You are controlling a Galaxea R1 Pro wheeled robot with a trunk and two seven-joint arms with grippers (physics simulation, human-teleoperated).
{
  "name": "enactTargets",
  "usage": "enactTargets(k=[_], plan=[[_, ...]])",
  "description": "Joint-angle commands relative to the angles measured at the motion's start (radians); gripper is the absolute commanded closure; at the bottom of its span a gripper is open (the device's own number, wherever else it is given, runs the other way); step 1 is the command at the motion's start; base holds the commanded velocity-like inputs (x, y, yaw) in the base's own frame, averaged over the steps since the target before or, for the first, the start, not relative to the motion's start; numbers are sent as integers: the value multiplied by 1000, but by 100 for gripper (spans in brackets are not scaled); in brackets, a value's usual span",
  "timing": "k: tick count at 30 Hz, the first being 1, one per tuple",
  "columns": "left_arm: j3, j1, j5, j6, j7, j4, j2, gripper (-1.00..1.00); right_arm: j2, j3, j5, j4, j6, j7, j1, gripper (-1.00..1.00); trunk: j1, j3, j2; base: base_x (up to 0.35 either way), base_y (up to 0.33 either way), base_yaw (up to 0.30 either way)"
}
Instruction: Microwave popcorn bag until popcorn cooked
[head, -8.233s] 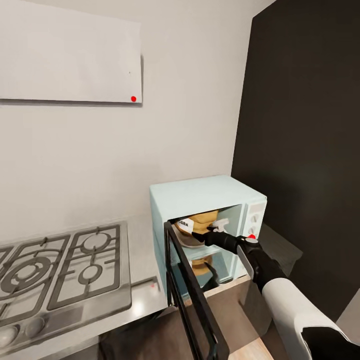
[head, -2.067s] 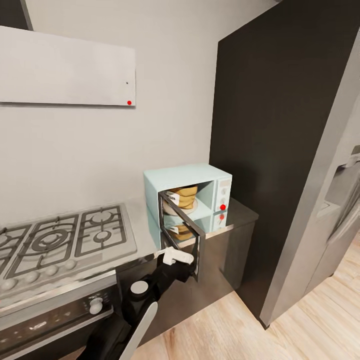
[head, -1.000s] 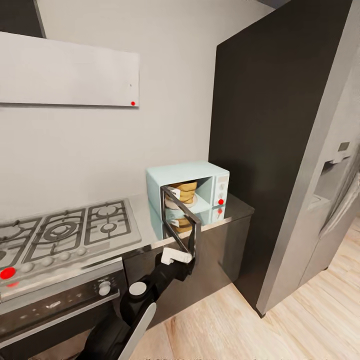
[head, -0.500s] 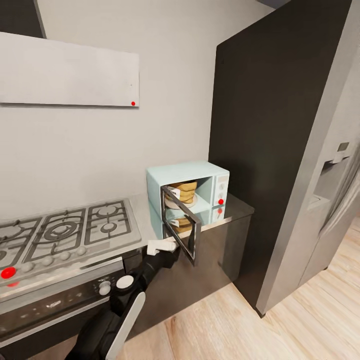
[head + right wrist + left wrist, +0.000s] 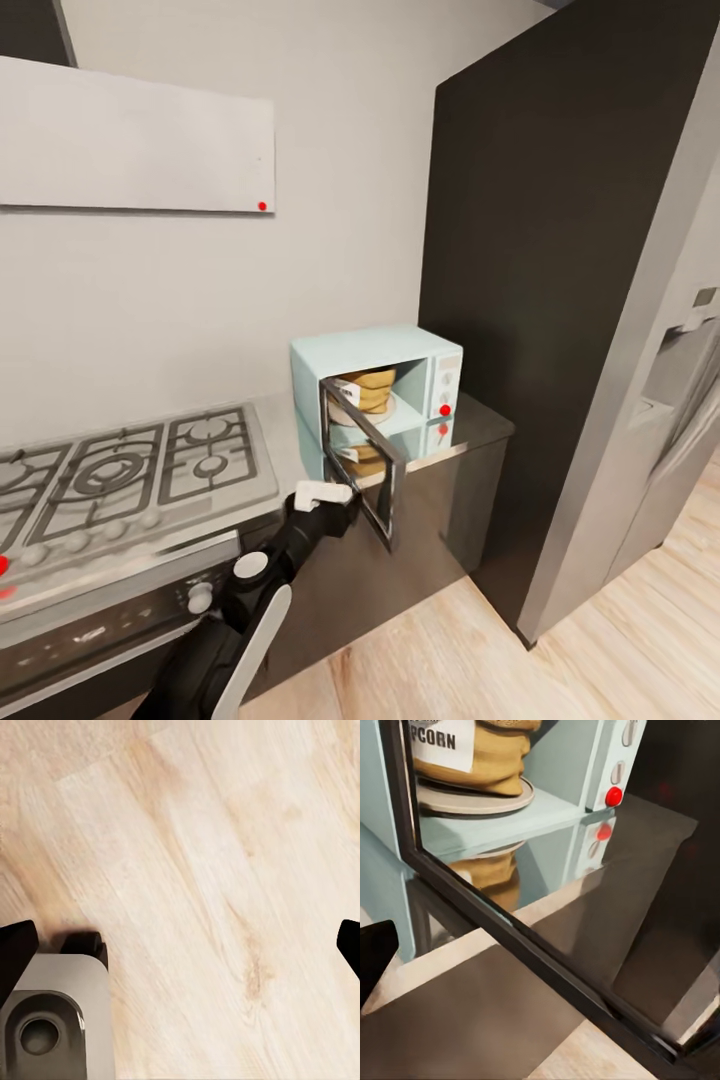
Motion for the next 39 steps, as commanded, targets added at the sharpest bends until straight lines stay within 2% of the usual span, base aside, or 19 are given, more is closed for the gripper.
enactTargets(k=[1, 7, 18, 21, 39], plan=[[-2, -1, 10, 4, 9, -1, 0, -100, -1, -9, 9, 3, -6, 3, -1, -100, 1, -1, -1, 296, 0, 0], [-5, -1, 12, 4, 7, -1, 0, -100, -1, -9, 9, 3, -7, 3, -1, -100, 1, -1, -1, 234, 0, 0], [-10, -1, 14, 8, -5, -3, 0, -100, 2, -9, 9, 3, -8, 2, -1, -100, 1, -1, -1, 17, 0, 0], [-30, -1, 14, 4, -5, -3, 0, -100, 3, -10, 7, 3, -16, 0, -2, -100, 1, -1, -1, 0, 0, -22], [-35, -1, 13, 3, 8, -3, 0, -100, 3, -10, 7, 3, -16, 0, -1, -100, 1, -1, -1, 0, 0, -147]])
